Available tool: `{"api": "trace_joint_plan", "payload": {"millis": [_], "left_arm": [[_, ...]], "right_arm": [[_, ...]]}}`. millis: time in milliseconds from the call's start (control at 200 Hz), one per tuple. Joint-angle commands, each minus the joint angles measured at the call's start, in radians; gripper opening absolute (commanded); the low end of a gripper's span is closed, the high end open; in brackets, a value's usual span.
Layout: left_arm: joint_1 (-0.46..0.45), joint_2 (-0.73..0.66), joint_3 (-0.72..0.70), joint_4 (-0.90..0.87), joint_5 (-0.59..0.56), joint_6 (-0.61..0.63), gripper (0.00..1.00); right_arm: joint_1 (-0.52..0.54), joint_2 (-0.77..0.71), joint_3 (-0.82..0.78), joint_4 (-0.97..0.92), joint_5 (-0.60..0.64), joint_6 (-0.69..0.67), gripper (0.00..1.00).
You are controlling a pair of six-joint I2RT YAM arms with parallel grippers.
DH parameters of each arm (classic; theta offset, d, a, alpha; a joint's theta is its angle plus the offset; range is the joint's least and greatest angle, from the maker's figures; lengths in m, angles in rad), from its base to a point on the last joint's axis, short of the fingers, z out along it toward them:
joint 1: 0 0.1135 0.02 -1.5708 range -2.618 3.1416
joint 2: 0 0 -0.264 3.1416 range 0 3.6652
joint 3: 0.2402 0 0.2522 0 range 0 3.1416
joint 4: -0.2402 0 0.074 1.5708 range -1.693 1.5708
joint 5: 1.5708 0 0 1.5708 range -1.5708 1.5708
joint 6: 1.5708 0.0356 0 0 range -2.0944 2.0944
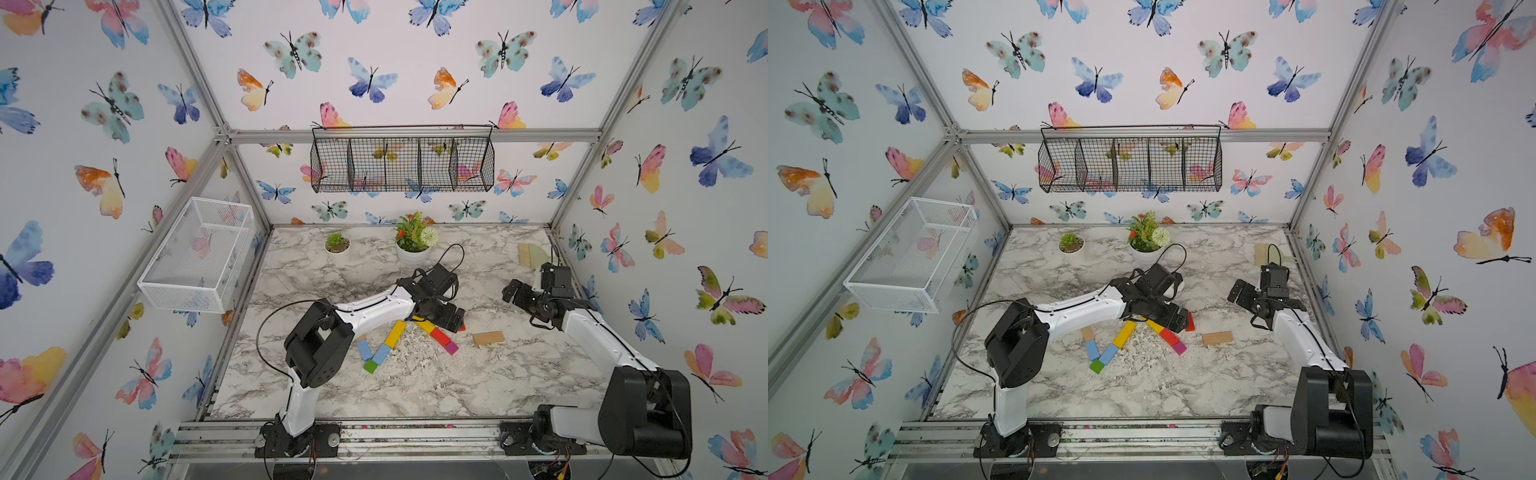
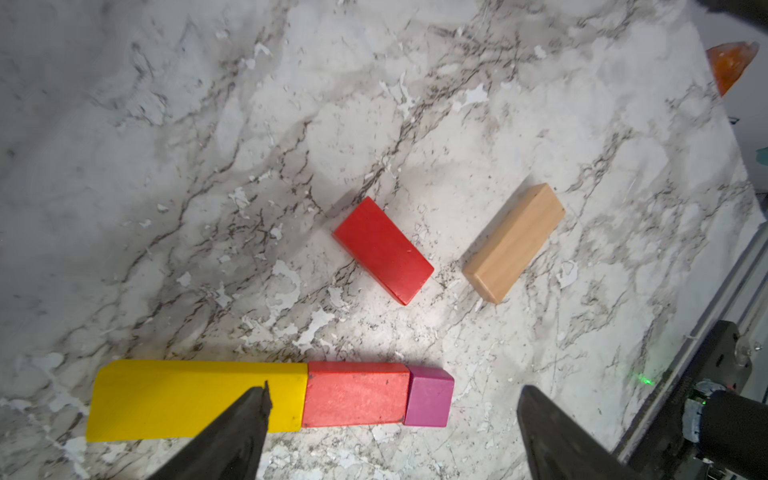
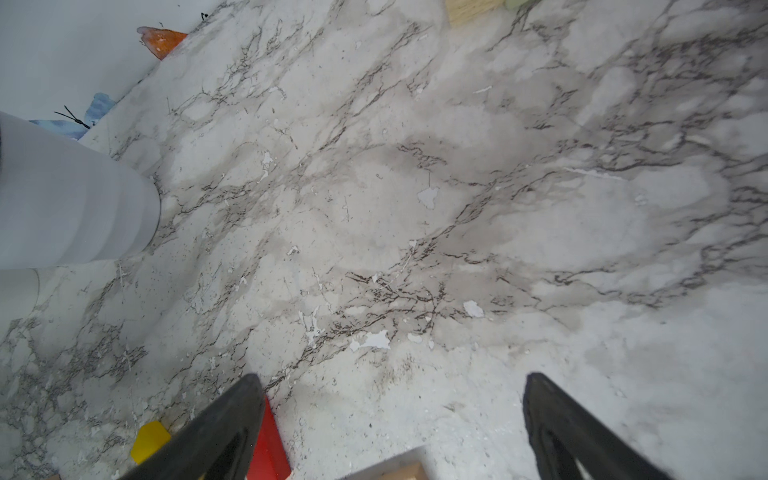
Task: Assemble the letter v with building blocks
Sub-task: Assemble the building block at the center of the board.
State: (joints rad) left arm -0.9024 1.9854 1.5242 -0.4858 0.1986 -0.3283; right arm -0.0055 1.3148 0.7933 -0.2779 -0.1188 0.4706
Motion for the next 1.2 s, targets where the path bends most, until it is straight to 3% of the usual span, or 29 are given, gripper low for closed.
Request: {"api": "trace_joint_plan", "payload": {"millis": [0,551,821,1191], "left_arm": [[-0.014,0.061,0.041,-0.059,0.016,0.001,0.92],[-0.034,0.195,0.186,-0.086,0.007,-0.006,0.91],[-0.036,0.238,0.212,-0.093,0.022,-0.008,0.79],[-0.038,0.289,0.268,-0.094,0.046,-0.006,0.72]], "right_arm": [[-0.004,-0.02,-0.012,0.017,-0.022,0.002,0.99],[-0.004,-0.022,-0.026,0.038,-0.057,-0.008,0.99],[-0.004,-0.025,-0.026,0.037,-0.05,-0.013,0.99],[-0.004,-0.019,-0.034,0.045,-0.061,-0.011,0.99]]}}
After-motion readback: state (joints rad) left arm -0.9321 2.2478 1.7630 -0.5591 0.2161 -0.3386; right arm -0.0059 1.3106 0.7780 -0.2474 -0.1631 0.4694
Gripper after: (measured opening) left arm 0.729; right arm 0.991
